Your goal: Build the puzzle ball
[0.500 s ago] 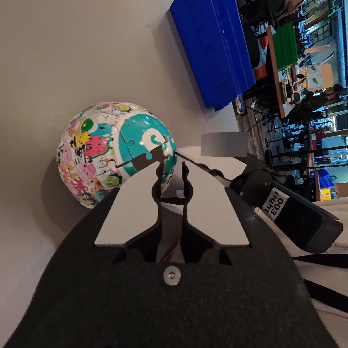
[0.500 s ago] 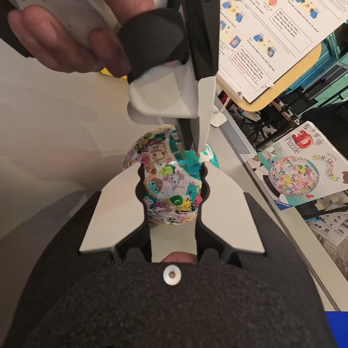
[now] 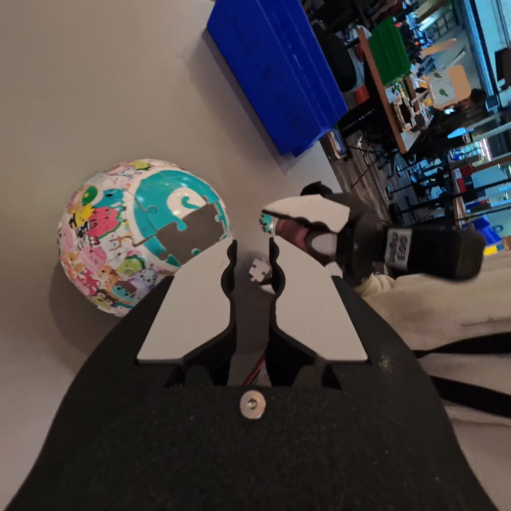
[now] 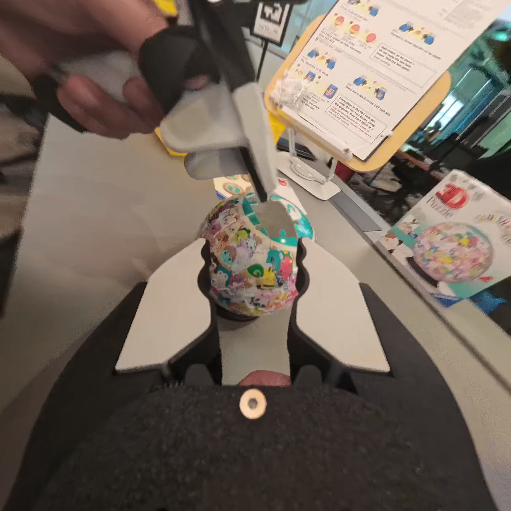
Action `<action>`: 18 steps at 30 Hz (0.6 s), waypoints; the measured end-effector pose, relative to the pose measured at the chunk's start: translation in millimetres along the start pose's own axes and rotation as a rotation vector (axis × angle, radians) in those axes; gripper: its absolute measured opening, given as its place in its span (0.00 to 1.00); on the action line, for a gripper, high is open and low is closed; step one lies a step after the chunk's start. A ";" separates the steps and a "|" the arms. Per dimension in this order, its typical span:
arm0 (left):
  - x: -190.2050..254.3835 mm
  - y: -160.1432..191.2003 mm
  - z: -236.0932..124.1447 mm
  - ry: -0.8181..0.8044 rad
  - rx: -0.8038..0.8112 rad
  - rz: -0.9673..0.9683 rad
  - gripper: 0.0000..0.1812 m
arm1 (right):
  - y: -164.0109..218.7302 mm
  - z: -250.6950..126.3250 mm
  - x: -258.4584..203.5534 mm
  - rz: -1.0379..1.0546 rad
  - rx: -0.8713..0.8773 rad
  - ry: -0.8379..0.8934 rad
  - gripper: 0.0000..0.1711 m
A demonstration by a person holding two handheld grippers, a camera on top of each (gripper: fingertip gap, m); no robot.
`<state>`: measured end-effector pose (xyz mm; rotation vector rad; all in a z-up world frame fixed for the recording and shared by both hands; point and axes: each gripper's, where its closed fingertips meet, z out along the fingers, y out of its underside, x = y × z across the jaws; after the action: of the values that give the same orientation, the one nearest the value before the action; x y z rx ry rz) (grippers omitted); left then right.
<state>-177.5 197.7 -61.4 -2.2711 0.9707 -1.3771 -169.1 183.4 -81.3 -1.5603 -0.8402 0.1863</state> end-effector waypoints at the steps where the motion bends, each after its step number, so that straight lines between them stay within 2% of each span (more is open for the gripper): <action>1: 2.8 1.1 -2.2 0.009 0.008 0.031 0.12 | 1.5 -7.9 4.1 0.067 0.013 -0.016 0.34; 4: 11.1 2.4 -12.0 0.030 0.041 0.131 0.12 | 18.3 -39.0 12.1 0.302 -0.037 -0.147 0.34; 6: 15.5 2.3 -19.8 0.026 0.070 0.197 0.12 | 45.3 -71.0 18.7 0.420 -0.153 -0.216 0.34; 9: 23.4 5.9 -26.4 0.026 0.099 0.289 0.12 | 92.7 -127.6 31.6 0.539 -0.352 -0.167 0.33; 11: 30.9 10.1 -25.4 0.043 0.113 0.341 0.12 | 120.7 -156.9 22.4 0.531 -0.488 -0.144 0.24; 13: 40.2 15.6 -19.4 0.073 0.116 0.376 0.12 | 142.8 -170.4 11.1 0.480 -0.577 -0.105 0.24; 16: 57.4 29.9 -5.3 0.164 0.080 0.381 0.12 | 147.7 -173.7 -16.7 0.464 -0.586 -0.156 0.24; 18: 66.1 43.2 2.6 0.208 0.044 0.384 0.12 | 151.4 -185.7 -14.2 0.432 -0.608 -0.085 0.23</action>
<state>-171.7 120.8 -44.0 -1.8107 1.3440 -1.4577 -12.9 36.0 -188.5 -2.3158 -0.6416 0.3301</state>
